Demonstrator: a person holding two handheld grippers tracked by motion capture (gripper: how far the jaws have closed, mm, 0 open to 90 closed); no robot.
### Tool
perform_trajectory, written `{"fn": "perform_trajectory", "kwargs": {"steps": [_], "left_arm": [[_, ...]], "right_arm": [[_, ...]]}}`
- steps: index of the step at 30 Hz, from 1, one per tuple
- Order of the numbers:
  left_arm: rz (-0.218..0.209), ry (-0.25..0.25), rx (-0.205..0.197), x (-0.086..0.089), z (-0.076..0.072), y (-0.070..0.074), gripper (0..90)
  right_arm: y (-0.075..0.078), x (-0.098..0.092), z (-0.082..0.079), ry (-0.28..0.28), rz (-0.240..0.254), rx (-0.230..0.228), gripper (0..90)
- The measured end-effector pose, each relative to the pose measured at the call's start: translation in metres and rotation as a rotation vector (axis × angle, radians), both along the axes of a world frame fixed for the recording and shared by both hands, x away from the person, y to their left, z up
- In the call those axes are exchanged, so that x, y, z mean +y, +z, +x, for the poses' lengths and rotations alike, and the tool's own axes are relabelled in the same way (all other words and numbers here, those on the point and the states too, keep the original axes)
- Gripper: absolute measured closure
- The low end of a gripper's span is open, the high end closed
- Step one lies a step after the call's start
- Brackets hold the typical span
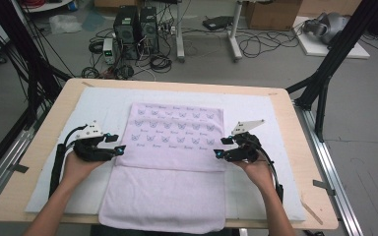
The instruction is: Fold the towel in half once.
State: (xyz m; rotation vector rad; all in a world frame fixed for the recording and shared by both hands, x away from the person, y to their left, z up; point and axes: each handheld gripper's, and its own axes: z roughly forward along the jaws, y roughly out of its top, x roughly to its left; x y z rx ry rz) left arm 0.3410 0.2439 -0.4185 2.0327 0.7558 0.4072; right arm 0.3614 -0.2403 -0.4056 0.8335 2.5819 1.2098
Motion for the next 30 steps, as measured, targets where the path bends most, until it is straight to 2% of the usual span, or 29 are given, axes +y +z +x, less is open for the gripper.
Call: {"fn": "perform_trajectory", "kwargs": {"steps": [2, 3, 4, 6, 7, 10, 13, 18, 21, 25, 28, 30], "left_arm": [[0.0, -0.004, 0.001, 0.001, -0.001, 0.0, 45.7], [-0.001, -0.005, 0.003, 0.002, -0.002, -0.001, 45.9], [-0.007, -0.003, 0.005, 0.002, -0.002, -0.001, 45.9], [-0.004, -0.011, 0.01, 0.002, -0.004, -0.003, 46.2], [0.004, -0.015, 0.012, 0.001, -0.004, -0.004, 46.3], [0.001, -0.023, 0.011, 0.001, -0.007, -0.004, 46.8], [0.004, -0.023, 0.014, 0.002, -0.008, -0.005, 47.8], [0.025, -0.037, 0.014, 0.0, -0.007, -0.009, 48.3], [0.029, -0.043, 0.01, -0.002, -0.006, -0.01, 53.1], [0.049, -0.062, 0.029, -0.004, -0.004, -0.013, 60.8], [0.061, -0.085, 0.034, -0.006, -0.005, -0.014, 62.4], [0.054, -0.095, 0.047, -0.008, -0.006, -0.015, 62.3]], "right_arm": [[-0.002, 0.0, -0.003, -0.002, 0.008, -0.018, 41.8], [-0.004, -0.001, -0.006, -0.009, 0.032, -0.053, 43.1], [-0.006, -0.002, -0.009, -0.013, 0.049, -0.067, 43.2], [-0.009, -0.003, -0.011, -0.016, 0.038, -0.05, 43.1], [-0.009, -0.004, -0.012, -0.014, 0.03, -0.056, 43.0], [-0.011, -0.01, -0.016, -0.029, 0.048, -0.057, 43.6], [-0.014, -0.012, -0.02, -0.029, 0.042, -0.031, 43.6], [-0.016, -0.006, -0.024, -0.009, 0.028, -0.062, 47.2], [-0.019, -0.001, -0.024, 0.006, 0.001, -0.061, 49.4], [-0.021, 0.003, -0.023, 0.025, -0.001, -0.053, 51.4], [-0.023, 0.007, -0.024, 0.044, -0.007, -0.043, 51.9], [-0.025, 0.009, -0.024, 0.052, -0.009, -0.037, 51.4]]}}
